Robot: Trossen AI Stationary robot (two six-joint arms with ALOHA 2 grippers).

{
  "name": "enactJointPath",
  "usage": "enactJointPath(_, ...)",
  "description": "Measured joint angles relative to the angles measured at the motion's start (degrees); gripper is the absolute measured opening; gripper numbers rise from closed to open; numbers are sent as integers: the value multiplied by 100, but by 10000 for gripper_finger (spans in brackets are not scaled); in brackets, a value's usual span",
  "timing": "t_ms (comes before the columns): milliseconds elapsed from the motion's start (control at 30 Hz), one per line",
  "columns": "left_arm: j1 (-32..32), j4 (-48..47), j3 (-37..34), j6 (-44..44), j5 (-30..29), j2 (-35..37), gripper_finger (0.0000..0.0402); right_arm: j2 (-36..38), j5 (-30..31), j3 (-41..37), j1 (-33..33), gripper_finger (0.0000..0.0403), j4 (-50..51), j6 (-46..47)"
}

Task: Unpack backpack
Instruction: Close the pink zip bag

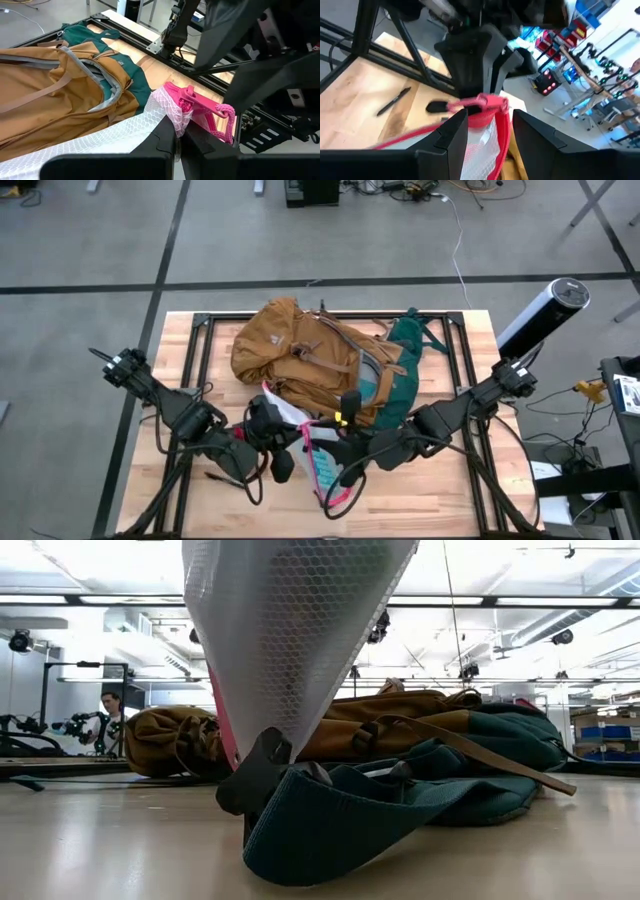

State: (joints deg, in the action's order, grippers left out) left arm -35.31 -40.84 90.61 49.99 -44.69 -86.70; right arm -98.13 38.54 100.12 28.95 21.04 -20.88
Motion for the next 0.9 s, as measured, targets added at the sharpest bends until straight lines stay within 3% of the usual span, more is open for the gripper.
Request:
enactJointPath(533, 27, 90, 0, -174, 82, -7, 0, -318, -153, 0, -181, 157, -638, -906)
enactJointPath(700, 33, 50, 0, -297, 161, -7, 0, -292, -154, 0, -197, 116, -634, -827)
enactJointPath(900, 28, -191, 2, -405, 162, -4, 0, -152, -157, -4, -199, 21, -569, -515)
